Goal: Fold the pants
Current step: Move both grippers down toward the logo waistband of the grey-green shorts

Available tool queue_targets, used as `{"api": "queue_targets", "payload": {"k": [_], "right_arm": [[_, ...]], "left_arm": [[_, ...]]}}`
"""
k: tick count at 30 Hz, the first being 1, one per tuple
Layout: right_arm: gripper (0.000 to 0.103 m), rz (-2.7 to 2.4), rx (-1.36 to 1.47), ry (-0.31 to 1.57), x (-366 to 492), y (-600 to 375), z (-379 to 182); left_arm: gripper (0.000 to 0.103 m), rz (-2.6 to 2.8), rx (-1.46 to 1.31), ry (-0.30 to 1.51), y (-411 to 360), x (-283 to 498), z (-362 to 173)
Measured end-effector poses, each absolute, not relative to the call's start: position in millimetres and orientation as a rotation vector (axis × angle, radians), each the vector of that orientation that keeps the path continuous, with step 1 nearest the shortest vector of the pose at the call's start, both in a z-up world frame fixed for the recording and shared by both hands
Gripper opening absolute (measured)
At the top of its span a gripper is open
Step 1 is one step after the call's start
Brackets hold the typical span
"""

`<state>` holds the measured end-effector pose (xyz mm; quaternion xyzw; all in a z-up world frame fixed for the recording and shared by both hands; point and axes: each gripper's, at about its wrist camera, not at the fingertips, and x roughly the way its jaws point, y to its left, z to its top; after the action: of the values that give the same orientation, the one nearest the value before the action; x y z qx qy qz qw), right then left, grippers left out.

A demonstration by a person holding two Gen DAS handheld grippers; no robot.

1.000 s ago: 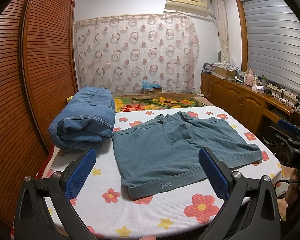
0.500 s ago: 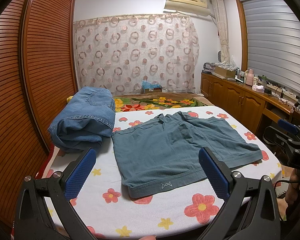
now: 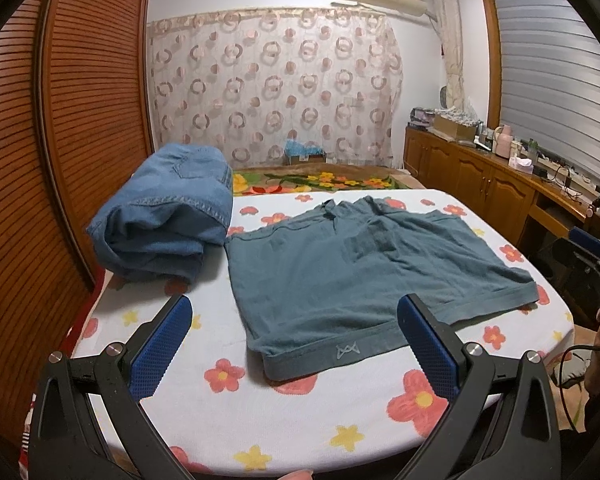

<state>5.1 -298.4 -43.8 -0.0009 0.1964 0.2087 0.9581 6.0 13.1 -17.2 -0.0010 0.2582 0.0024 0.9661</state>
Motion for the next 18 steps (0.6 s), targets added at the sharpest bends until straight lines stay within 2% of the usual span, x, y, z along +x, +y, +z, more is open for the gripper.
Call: {"api": "queue_targets", "payload": {"k": [18], "right_arm": [[0.099,0.373,-0.071,0.52,27,-310,-62]], "left_arm": [[0.103,-0.027,0.011,0.64,24,27,-60]]}}
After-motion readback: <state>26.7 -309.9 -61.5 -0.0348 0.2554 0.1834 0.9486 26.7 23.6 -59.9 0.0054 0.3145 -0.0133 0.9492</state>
